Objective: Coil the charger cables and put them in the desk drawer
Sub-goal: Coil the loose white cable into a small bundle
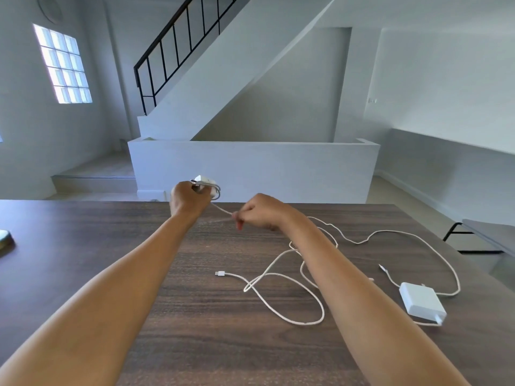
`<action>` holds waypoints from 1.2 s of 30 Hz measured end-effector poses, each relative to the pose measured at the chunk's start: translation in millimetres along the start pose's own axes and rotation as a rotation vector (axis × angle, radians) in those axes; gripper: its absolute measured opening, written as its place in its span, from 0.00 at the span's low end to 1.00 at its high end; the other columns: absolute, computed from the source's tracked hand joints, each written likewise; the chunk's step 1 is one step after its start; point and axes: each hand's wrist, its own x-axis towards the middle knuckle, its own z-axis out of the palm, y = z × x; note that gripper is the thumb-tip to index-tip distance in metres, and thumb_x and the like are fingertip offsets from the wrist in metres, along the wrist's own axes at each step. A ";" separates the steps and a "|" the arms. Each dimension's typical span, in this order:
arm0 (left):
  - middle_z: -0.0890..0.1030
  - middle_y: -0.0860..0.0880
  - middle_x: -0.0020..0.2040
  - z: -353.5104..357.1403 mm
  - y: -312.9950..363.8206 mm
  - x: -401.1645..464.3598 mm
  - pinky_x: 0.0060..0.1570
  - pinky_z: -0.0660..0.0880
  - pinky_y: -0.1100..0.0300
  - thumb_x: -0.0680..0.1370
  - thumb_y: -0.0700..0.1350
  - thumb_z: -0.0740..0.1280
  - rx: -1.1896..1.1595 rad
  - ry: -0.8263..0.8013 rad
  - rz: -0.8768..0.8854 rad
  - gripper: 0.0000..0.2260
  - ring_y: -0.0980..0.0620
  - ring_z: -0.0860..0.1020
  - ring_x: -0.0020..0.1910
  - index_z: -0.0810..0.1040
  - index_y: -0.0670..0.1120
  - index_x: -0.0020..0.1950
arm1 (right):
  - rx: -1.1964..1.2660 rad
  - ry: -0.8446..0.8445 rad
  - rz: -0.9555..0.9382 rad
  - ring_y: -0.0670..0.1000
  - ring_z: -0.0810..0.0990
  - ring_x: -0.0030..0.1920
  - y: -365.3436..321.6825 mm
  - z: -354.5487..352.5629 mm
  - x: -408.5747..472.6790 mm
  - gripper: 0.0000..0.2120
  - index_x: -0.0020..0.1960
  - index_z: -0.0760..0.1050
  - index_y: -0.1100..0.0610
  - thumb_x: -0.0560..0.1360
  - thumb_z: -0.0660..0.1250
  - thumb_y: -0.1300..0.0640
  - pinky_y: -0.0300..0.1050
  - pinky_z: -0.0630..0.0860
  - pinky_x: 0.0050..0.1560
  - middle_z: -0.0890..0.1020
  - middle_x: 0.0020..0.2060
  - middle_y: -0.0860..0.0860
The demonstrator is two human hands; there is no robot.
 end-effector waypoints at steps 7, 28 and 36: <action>0.75 0.46 0.31 0.2 -25.8 6.9 0.32 0.65 0.59 0.72 0.43 0.68 0.270 -0.193 0.201 0.10 0.47 0.71 0.32 0.73 0.40 0.33 | 0.094 0.170 -0.057 0.41 0.73 0.26 -0.2 -38.8 4.9 0.11 0.40 0.82 0.57 0.77 0.66 0.53 0.37 0.65 0.31 0.82 0.37 0.51; 0.85 0.40 0.45 -43.6 7.5 -5.5 0.43 0.81 0.63 0.73 0.37 0.65 -1.163 -0.762 -0.195 0.09 0.47 0.85 0.44 0.84 0.35 0.45 | 0.360 0.384 0.011 0.42 0.69 0.27 40.7 8.3 62.6 0.16 0.39 0.80 0.55 0.78 0.64 0.46 0.39 0.68 0.39 0.71 0.18 0.40; 0.84 0.39 0.37 -30.0 29.5 8.9 0.41 0.82 0.59 0.76 0.33 0.67 -1.276 -0.388 -0.352 0.05 0.47 0.85 0.36 0.75 0.32 0.49 | 0.314 0.154 -0.026 0.40 0.64 0.17 22.6 37.2 40.5 0.20 0.40 0.78 0.57 0.82 0.55 0.48 0.37 0.64 0.30 0.68 0.22 0.45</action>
